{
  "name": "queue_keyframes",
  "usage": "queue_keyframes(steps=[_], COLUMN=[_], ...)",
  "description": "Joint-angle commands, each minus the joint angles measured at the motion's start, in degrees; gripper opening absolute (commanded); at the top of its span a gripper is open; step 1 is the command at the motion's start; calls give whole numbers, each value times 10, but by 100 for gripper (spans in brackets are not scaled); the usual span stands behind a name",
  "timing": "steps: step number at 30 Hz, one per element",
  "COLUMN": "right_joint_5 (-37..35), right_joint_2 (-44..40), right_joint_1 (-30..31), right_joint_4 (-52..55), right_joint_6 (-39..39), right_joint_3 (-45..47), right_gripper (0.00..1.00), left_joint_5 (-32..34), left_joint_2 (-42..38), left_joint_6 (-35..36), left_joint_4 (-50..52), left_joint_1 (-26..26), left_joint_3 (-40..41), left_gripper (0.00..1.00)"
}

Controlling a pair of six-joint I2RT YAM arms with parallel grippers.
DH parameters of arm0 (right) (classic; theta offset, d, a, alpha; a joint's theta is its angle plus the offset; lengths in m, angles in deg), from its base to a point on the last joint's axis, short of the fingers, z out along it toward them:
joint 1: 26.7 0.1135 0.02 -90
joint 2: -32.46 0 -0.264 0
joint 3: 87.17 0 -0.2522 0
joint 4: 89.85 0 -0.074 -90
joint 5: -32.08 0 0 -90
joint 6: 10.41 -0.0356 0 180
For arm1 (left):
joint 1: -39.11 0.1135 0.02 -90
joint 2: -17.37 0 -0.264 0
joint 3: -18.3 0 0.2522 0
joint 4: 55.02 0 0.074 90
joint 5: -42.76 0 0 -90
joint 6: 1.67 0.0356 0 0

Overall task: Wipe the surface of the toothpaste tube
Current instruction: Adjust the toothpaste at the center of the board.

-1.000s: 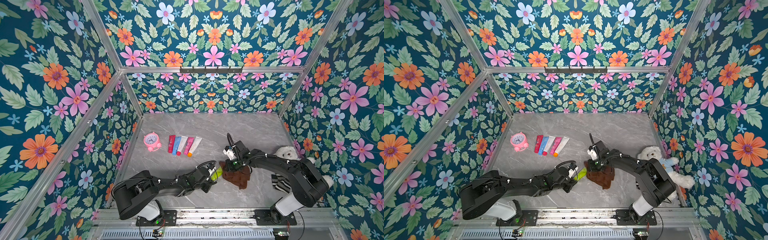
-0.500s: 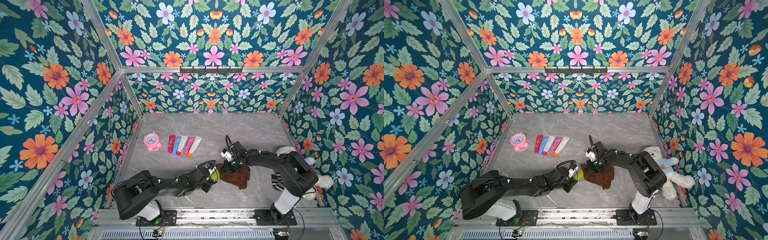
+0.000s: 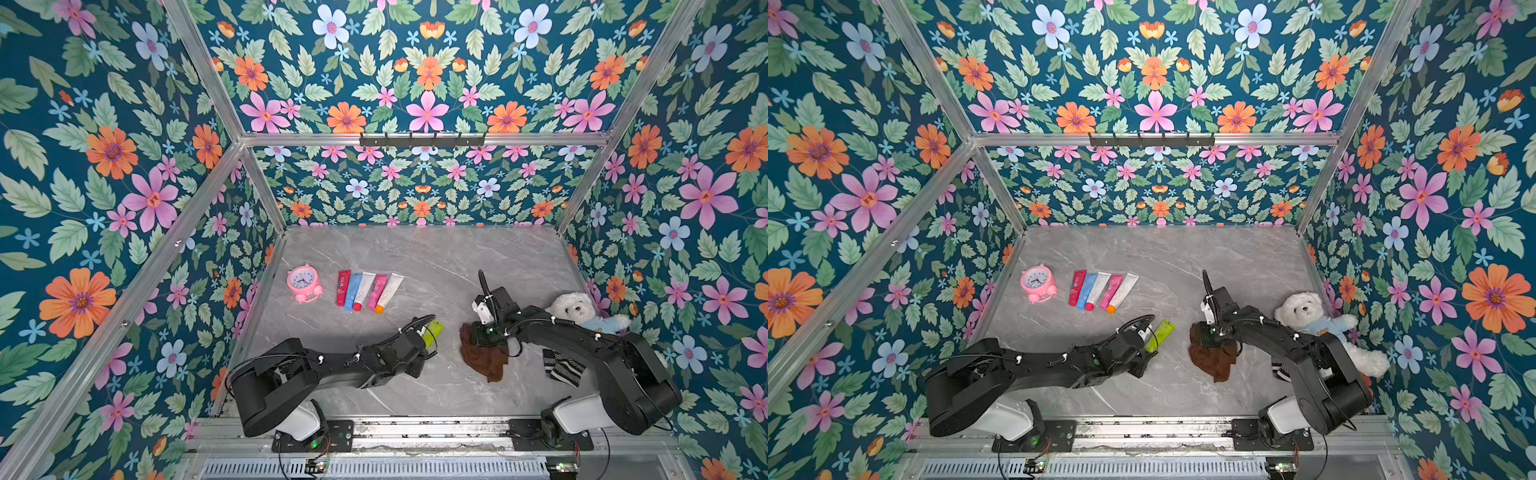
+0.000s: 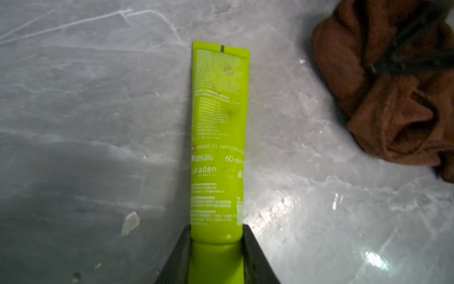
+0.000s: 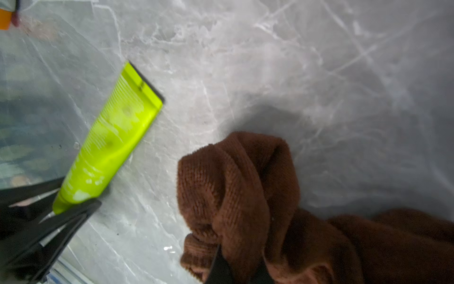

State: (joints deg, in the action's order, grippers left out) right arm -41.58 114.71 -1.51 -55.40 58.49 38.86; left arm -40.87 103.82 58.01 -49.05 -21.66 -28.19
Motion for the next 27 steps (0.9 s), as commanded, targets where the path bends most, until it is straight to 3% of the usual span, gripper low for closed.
queue_keyframes(steps=[1,4,9,13,17,21,27], right_joint_5=[10,15,22,25,24,23,23], right_joint_2=[-8,-15,-14,-15,-19,-28,-34], right_joint_1=[0,0,0,0,0,0,0], right_joint_4=[-7,-13,-23,-31,-37,-44,-48], right_joint_6=[-8,-4,-1,3,6,7,7], right_joint_3=[12,19,22,26,29,35,38], right_gripper=[0,0,0,0,0,0,0], left_joint_5=[-16,-54,-42,-46,-109,-189,-254], left_joint_2=[11,17,-5,-20,-29,-23,24], left_joint_6=[-55,-60,-52,-27,-18,-43,-91], left_joint_4=[14,3,63,134,150,94,11], left_joint_1=[-2,-10,-10,19,89,135,138], left_joint_3=[-17,-38,-83,-127,-131,-108,-99], left_gripper=[27,51,55,53,43,41,41])
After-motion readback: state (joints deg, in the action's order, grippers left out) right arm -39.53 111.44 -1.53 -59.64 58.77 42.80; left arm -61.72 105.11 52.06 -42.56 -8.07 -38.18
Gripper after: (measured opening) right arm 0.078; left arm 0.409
